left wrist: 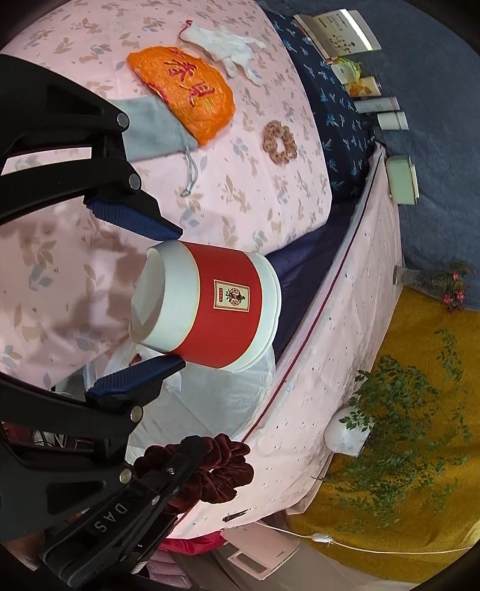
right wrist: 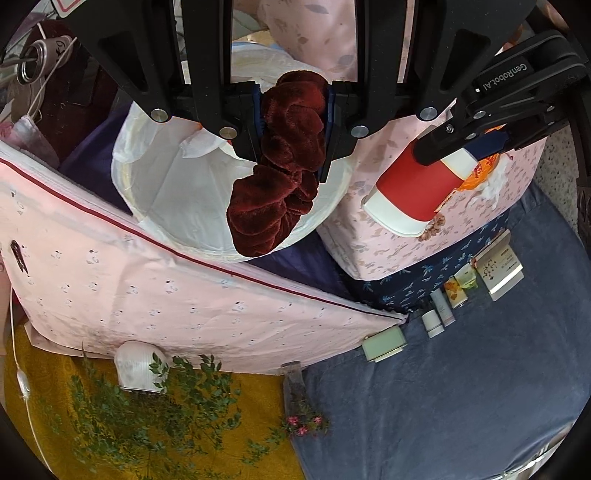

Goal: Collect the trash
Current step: 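Carry the scrunchie and red-white cup to the bin and open both tools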

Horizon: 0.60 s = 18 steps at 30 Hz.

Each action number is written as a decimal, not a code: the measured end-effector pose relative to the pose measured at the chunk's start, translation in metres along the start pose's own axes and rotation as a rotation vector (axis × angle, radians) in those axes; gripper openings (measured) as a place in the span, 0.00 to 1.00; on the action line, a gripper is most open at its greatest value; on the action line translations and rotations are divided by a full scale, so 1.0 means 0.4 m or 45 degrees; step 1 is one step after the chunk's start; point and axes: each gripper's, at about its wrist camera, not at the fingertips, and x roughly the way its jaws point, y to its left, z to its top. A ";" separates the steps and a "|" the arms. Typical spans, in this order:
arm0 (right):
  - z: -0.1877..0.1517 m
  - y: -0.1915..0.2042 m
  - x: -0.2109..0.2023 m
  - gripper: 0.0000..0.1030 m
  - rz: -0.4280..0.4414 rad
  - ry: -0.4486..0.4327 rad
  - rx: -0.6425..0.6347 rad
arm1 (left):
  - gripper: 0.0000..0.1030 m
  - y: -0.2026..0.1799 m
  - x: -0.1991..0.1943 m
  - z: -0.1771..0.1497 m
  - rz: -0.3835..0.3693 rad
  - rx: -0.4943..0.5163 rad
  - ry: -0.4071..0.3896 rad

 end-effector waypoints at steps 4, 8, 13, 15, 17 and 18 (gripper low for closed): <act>0.001 -0.029 0.000 0.21 -0.020 0.001 0.017 | 0.59 -0.038 0.027 0.011 -0.009 0.031 0.018; 0.001 -0.059 0.002 0.21 -0.041 0.004 0.040 | 0.60 -0.067 0.047 0.015 -0.019 0.068 0.031; 0.005 -0.087 0.010 0.22 -0.060 0.009 0.054 | 0.61 -0.096 0.071 0.024 -0.048 0.091 0.044; 0.007 -0.096 0.013 0.22 -0.069 0.010 0.057 | 0.62 -0.107 0.079 0.028 -0.046 0.113 0.049; 0.008 -0.103 0.016 0.22 -0.073 0.014 0.061 | 0.74 -0.112 0.081 0.030 -0.036 0.120 0.047; 0.008 -0.106 0.018 0.23 -0.074 0.016 0.064 | 0.78 -0.111 0.079 0.029 -0.030 0.112 0.034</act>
